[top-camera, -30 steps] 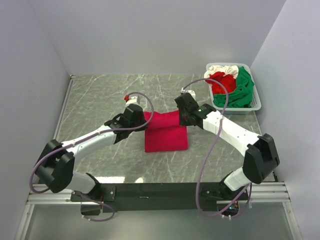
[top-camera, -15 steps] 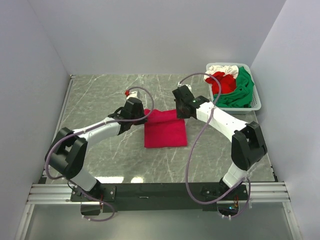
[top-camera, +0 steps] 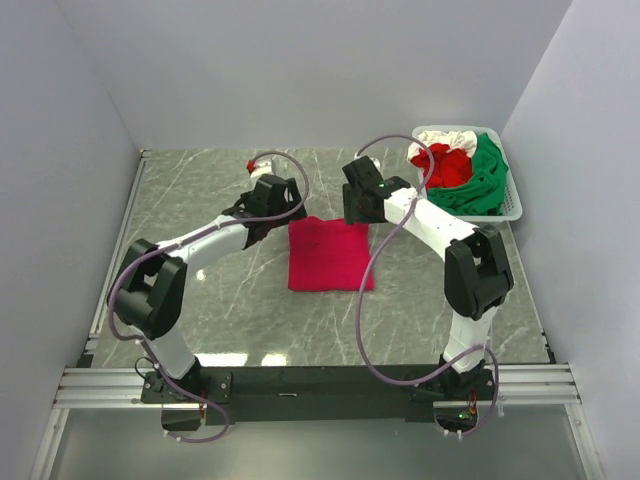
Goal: Fold and stack the t-shirts
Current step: Fold the tshirt
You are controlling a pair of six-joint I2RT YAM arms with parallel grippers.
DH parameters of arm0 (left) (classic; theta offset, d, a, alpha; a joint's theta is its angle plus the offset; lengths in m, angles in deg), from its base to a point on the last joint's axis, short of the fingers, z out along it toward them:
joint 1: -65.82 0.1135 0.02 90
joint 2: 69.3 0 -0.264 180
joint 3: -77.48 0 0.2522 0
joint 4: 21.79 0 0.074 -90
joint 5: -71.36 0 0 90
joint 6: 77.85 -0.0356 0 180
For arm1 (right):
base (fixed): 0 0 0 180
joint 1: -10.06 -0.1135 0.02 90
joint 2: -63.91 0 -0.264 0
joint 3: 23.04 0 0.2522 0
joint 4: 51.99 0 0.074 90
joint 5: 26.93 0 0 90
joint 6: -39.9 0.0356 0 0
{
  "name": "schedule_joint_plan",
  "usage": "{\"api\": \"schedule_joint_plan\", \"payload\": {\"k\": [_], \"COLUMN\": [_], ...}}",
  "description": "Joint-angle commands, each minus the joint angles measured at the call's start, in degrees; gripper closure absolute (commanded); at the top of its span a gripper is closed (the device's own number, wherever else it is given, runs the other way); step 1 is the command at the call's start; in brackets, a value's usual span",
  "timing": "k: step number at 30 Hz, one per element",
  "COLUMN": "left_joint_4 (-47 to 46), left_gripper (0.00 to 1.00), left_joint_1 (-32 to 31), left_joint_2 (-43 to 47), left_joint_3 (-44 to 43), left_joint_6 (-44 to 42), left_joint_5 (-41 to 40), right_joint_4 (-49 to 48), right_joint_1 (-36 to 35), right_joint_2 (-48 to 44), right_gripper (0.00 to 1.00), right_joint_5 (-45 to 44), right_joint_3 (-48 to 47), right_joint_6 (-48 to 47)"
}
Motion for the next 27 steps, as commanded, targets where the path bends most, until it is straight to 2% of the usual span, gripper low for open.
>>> {"api": "schedule_joint_plan", "payload": {"k": [1, 5, 9, 13, 22, 27], "left_joint_4": [0.66, -5.04, -13.92, -20.60, -28.61, -30.29], "left_gripper": [0.01, 0.01, 0.01, 0.01, 0.01, 0.01], "left_joint_1": [-2.11, -6.86, -12.13, -15.22, -17.51, -17.60], "left_joint_2": [5.74, 11.98, 12.79, 7.62, -1.97, -1.21], "left_joint_3": [-1.42, 5.25, 11.67, 13.35, 18.45, 20.91], "left_joint_6": [-0.70, 0.52, 4.30, 6.24, 10.37, 11.60], "left_joint_5": [-8.43, -7.39, -0.55, 4.11, 9.84, 11.95], "right_joint_4": [0.47, -2.52, -6.37, -9.46, -14.73, -16.23], "right_joint_1": [0.03, -0.06, -0.67, -0.85, -0.94, -0.94], "right_joint_2": [-4.38, -8.69, -9.40, -8.61, -6.24, -3.69], "right_gripper": [0.33, 0.33, 0.36, 0.38, 0.38, 0.38], "right_joint_5": [-2.05, 3.03, 10.42, 15.96, 19.05, 19.23], "right_joint_3": [-3.28, 2.86, 6.92, 10.08, 18.52, 21.60], "right_joint_6": [-0.55, -0.19, 0.33, 1.56, 2.97, 3.41]}}
